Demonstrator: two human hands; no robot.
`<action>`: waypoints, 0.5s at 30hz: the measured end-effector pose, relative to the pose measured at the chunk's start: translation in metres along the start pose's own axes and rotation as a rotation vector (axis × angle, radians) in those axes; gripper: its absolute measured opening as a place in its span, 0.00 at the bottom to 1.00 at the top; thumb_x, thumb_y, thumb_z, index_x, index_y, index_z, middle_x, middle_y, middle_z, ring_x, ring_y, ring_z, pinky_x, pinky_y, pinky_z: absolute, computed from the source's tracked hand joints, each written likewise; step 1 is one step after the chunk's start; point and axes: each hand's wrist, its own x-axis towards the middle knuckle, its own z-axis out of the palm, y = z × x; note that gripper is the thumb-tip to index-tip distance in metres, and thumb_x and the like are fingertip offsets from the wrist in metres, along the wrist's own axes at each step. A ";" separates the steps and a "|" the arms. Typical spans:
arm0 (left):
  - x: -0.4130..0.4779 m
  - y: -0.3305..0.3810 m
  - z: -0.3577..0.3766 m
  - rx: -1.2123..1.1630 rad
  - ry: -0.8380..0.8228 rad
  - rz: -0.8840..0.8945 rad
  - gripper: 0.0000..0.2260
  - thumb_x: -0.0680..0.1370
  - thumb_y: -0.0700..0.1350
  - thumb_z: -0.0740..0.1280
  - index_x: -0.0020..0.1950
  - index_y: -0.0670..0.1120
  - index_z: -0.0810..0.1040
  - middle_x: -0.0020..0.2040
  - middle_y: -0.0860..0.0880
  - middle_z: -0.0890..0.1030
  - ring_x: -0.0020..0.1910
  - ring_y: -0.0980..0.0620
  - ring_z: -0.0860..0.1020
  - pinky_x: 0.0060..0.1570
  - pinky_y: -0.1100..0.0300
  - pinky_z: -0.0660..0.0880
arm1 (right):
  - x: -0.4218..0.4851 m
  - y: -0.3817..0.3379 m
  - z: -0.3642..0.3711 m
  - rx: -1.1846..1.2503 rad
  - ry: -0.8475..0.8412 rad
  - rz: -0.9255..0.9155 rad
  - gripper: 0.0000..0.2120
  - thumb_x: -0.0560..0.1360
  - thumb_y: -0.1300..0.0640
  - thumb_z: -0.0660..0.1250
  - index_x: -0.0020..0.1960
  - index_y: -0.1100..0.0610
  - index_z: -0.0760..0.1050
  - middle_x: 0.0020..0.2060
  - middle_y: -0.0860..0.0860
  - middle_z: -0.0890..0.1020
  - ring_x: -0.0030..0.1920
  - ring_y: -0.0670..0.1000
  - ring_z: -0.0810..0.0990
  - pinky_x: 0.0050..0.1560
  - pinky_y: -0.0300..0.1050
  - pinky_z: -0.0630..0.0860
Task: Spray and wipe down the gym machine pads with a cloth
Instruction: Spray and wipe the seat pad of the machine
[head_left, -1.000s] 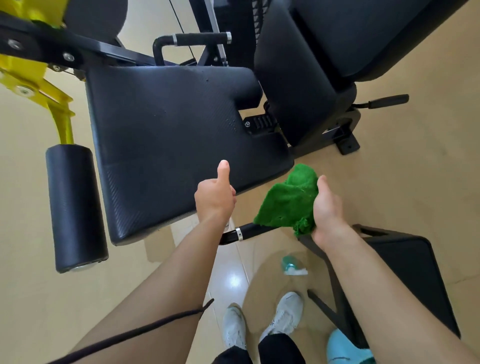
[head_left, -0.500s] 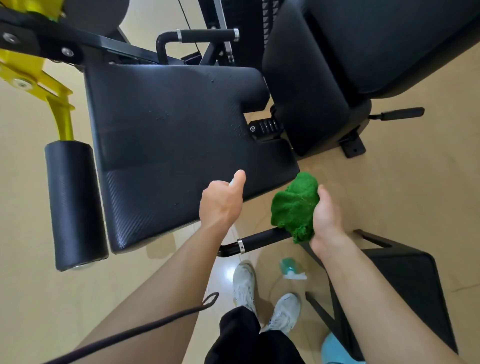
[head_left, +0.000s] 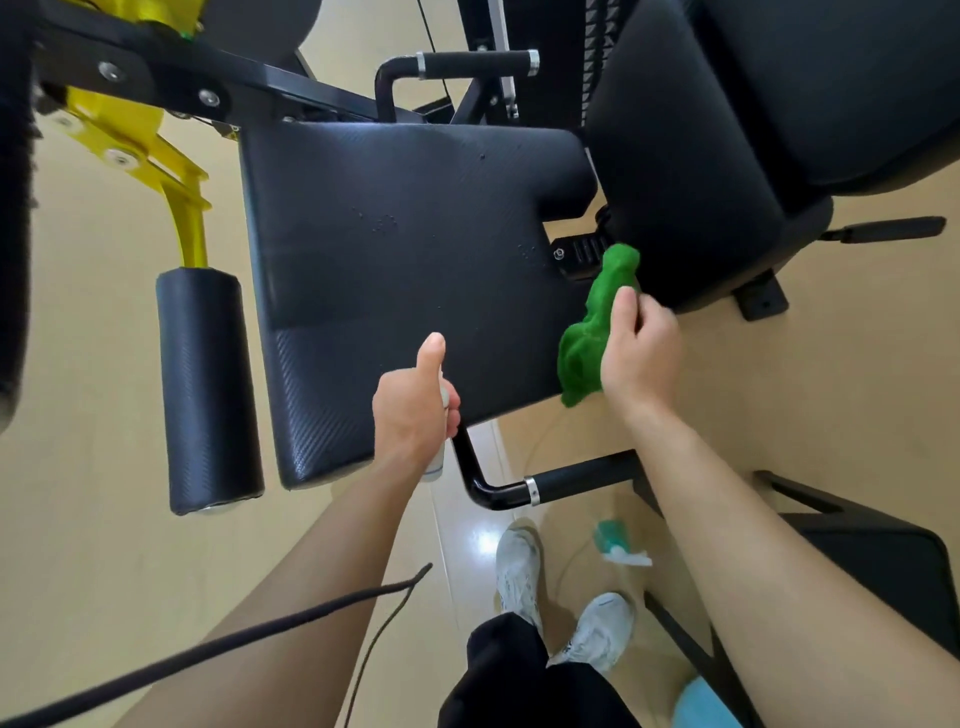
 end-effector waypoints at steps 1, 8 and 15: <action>0.004 0.005 0.001 -0.023 -0.008 0.026 0.31 0.84 0.61 0.59 0.30 0.40 0.75 0.26 0.46 0.76 0.25 0.52 0.75 0.37 0.54 0.75 | 0.009 0.007 0.006 -0.060 -0.029 -0.091 0.18 0.85 0.46 0.54 0.53 0.55 0.79 0.56 0.55 0.80 0.52 0.50 0.76 0.56 0.50 0.74; 0.035 0.030 -0.001 -0.162 -0.007 0.141 0.32 0.83 0.62 0.58 0.26 0.42 0.74 0.26 0.44 0.76 0.25 0.50 0.75 0.36 0.56 0.73 | 0.003 0.042 0.067 -0.673 -0.378 -0.301 0.26 0.84 0.42 0.48 0.81 0.42 0.53 0.82 0.53 0.51 0.81 0.59 0.50 0.78 0.63 0.48; 0.052 0.038 -0.007 -0.246 0.020 0.147 0.31 0.77 0.65 0.57 0.22 0.47 0.74 0.24 0.44 0.75 0.25 0.47 0.74 0.36 0.54 0.73 | -0.034 0.043 0.079 -0.626 -0.605 -0.885 0.25 0.81 0.47 0.58 0.78 0.42 0.63 0.79 0.52 0.62 0.77 0.61 0.64 0.75 0.60 0.62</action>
